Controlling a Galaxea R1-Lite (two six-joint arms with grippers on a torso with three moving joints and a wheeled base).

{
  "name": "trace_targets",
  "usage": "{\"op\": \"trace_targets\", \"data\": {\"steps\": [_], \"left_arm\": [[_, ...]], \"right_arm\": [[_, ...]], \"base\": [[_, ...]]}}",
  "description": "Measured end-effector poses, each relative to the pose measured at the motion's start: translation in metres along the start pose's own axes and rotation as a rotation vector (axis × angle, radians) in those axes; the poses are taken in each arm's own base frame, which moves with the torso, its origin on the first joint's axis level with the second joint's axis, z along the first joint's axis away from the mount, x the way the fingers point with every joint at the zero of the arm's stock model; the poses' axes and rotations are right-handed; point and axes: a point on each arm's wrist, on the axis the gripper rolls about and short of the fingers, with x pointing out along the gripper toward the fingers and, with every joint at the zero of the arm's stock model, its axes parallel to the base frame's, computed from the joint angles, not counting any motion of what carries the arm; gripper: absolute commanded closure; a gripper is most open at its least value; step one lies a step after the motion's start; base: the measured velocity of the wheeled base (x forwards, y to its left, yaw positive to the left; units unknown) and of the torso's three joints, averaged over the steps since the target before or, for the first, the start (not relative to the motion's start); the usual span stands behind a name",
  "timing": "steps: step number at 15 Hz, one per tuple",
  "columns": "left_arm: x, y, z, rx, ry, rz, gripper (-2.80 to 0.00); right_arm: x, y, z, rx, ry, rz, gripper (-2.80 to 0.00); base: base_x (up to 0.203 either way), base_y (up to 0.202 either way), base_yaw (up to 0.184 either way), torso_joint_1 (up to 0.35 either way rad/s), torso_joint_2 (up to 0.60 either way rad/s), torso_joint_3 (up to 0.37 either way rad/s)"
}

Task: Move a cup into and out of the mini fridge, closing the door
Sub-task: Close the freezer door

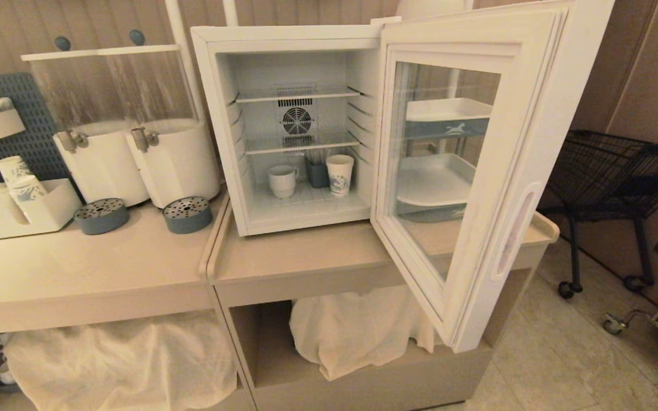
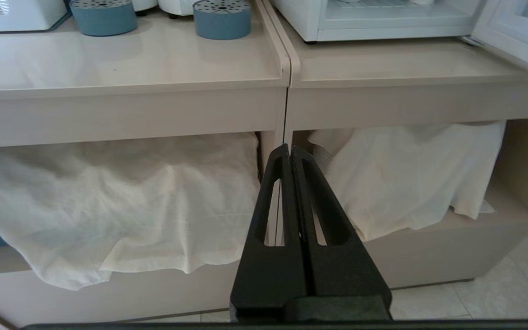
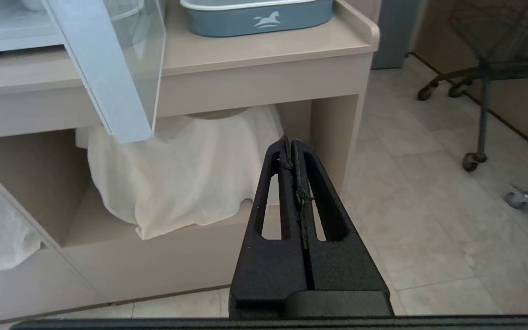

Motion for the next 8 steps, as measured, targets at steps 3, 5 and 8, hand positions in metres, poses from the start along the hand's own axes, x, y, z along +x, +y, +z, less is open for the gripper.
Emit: {"op": "trace_targets", "data": {"steps": [3,5,8], "left_arm": [[0.0000,0.0000,0.0000,0.000,0.000,-0.001,0.00],[0.0000,0.0000,0.0000,0.000,0.000,-0.001,0.00],[0.0000,0.0000,0.0001,0.000,-0.001,0.000,0.00]], "right_arm": [[0.0000,0.0000,0.0001,0.000,0.000,-0.001,0.00],[-0.0001,0.0000,0.0002,0.000,-0.001,-0.001,0.00],[-0.0001,0.0000,0.0002,0.001,-0.001,-0.002,0.00]], "base": [[0.000,0.000,0.000,0.000,0.00,0.000],[0.000,0.000,0.000,0.000,0.00,0.000],[0.000,0.000,0.000,0.000,0.00,0.000]]}}
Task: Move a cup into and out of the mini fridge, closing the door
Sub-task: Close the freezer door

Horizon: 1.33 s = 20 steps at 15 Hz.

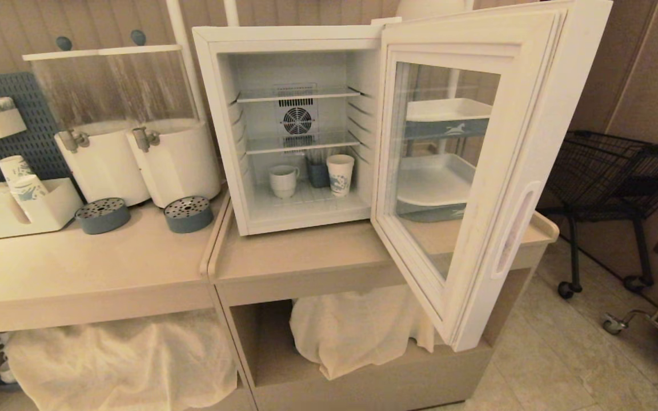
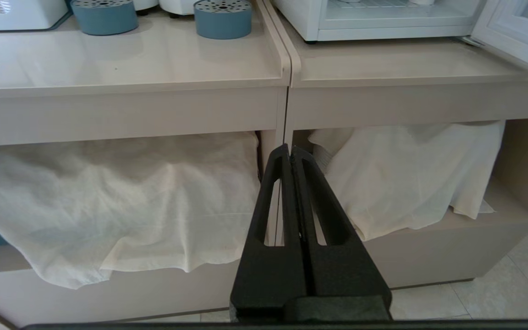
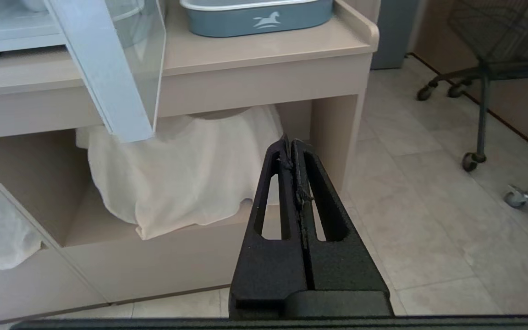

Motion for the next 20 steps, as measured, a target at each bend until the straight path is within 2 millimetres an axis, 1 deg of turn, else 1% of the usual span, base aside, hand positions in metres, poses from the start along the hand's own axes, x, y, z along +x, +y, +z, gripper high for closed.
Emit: {"op": "trace_targets", "data": {"steps": [10,11,12,13,15,17,18,19,20], "left_arm": [[0.000,0.000,0.000,0.000,0.000,-0.001,0.00],[0.000,0.000,0.000,0.000,0.000,-0.001,0.00],[0.000,0.000,0.000,0.000,0.000,-0.001,0.00],[0.000,0.000,0.000,0.000,0.000,-0.001,0.00],[0.000,0.000,0.000,0.000,0.000,-0.001,0.00],[0.000,0.000,0.000,0.000,0.000,-0.001,0.00],[0.000,0.000,0.000,0.000,0.000,-0.001,0.00],[0.000,0.000,0.000,0.000,0.000,-0.001,0.00],[0.000,0.000,0.000,0.000,0.000,-0.001,0.00]], "right_arm": [[0.000,0.000,0.000,0.007,-0.001,-0.003,0.00],[-0.001,0.000,0.003,0.013,-0.007,-0.002,0.00],[-0.004,0.000,0.011,0.027,-0.034,0.002,0.00],[-0.011,0.000,0.027,0.047,-0.079,0.009,0.00],[-0.032,0.000,0.067,0.077,-0.172,0.023,0.00],[-0.043,0.000,0.106,0.110,-0.212,0.024,0.00],[-0.040,-0.001,0.126,0.127,-0.221,0.017,0.00],[-0.032,-0.001,0.148,0.144,-0.213,0.005,0.00],[-0.016,-0.001,0.169,0.161,-0.188,-0.012,0.00]], "base": [[0.000,0.000,0.000,0.000,0.00,0.000],[0.000,0.000,0.000,0.000,0.00,0.000],[0.000,0.000,0.000,0.000,0.00,0.000],[0.000,0.000,0.000,0.000,0.00,0.000],[0.000,0.000,0.000,0.000,0.00,0.000],[0.000,0.000,0.000,0.000,0.00,0.000],[0.000,0.000,0.000,0.000,0.00,0.000],[0.000,0.000,0.000,0.000,0.00,0.000],[0.000,0.000,0.000,0.000,0.00,0.000]]}}
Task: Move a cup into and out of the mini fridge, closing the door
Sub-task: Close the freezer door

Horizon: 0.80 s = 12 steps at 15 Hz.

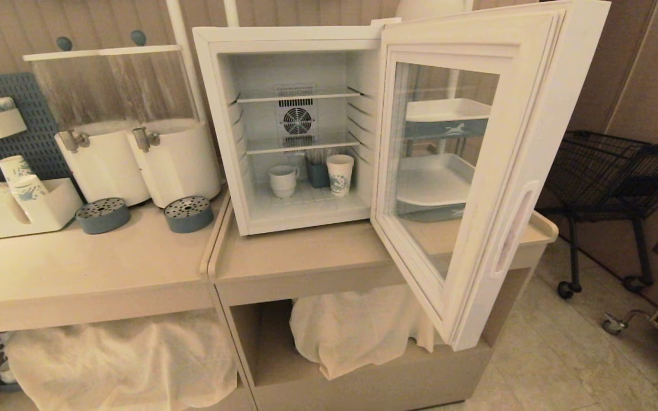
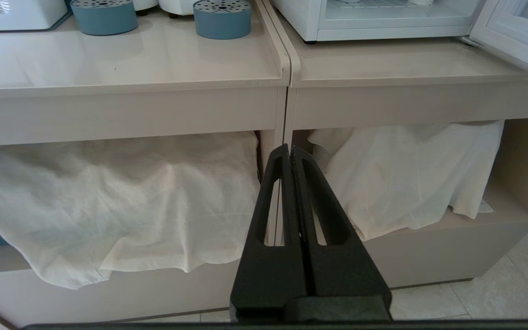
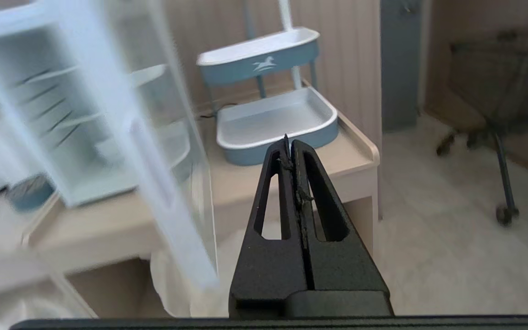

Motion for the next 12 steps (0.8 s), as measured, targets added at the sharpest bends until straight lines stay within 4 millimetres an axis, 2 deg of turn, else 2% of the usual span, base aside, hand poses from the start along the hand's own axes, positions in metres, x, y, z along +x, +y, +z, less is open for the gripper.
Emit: {"op": "trace_targets", "data": {"steps": [2,3,5,7,9,12], "left_arm": [[0.000,0.000,0.000,0.000,0.000,0.000,0.00],[0.000,0.000,0.000,0.000,0.000,0.000,0.00],[0.000,0.000,0.000,0.000,0.000,0.000,0.00],[0.000,0.000,0.000,0.000,0.000,0.000,0.00],[0.000,0.000,0.000,0.000,0.000,0.000,0.00],[0.000,0.000,0.000,-0.001,0.000,0.000,0.00]], "right_arm": [[0.054,0.005,0.028,0.035,0.070,-0.051,0.00],[0.087,0.006,0.036,0.051,0.112,-0.080,0.00],[0.155,0.004,0.041,0.078,0.172,-0.124,0.00],[0.218,-0.005,0.036,0.105,0.223,-0.104,0.00],[0.260,-0.016,0.030,0.137,0.268,0.012,0.00],[0.293,-0.032,0.019,0.185,0.357,0.289,0.00]], "base": [[0.000,0.000,0.000,0.000,0.00,0.000],[0.000,0.000,0.000,0.000,0.00,0.000],[0.000,0.000,0.000,0.000,0.00,0.000],[0.000,0.000,0.000,0.000,0.00,0.000],[0.000,0.000,0.000,0.000,0.00,0.000],[0.000,0.000,0.000,0.000,0.00,0.000]]}}
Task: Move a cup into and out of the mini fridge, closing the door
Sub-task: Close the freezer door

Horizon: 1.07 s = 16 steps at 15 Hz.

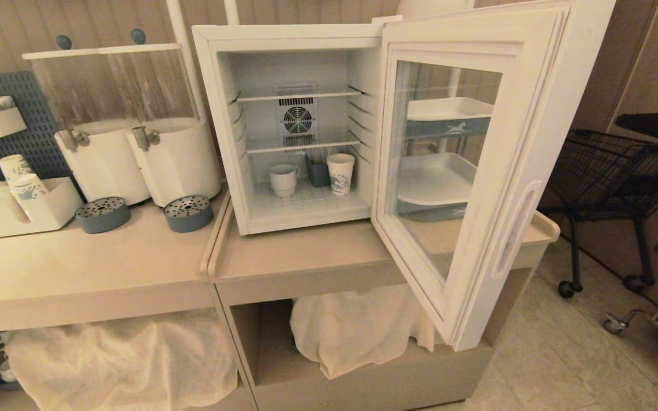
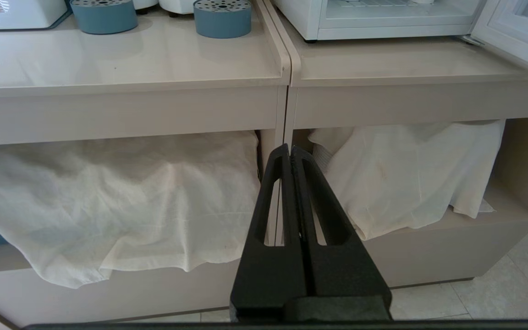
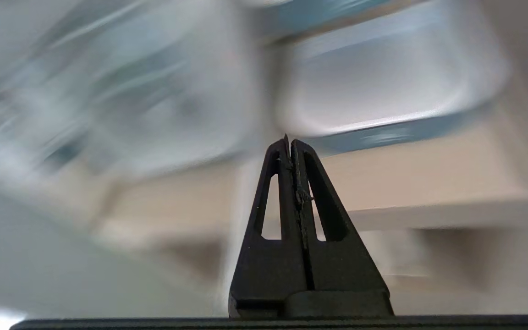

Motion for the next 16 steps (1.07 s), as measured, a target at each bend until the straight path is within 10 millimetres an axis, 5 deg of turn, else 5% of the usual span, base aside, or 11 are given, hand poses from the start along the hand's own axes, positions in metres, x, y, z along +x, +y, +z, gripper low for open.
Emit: {"op": "trace_targets", "data": {"steps": [7,16], "left_arm": [[0.000,0.000,0.000,-0.001,0.000,0.001,0.00],[0.000,0.000,0.000,-0.006,-0.001,0.003,0.00]], "right_arm": [[0.033,-0.041,0.011,0.070,0.235,0.806,0.00],[0.100,0.024,-0.004,0.071,0.330,0.931,0.00]], "base": [[0.000,0.000,0.000,0.000,0.00,0.000],[0.000,0.000,0.000,0.000,0.00,0.000]]}}
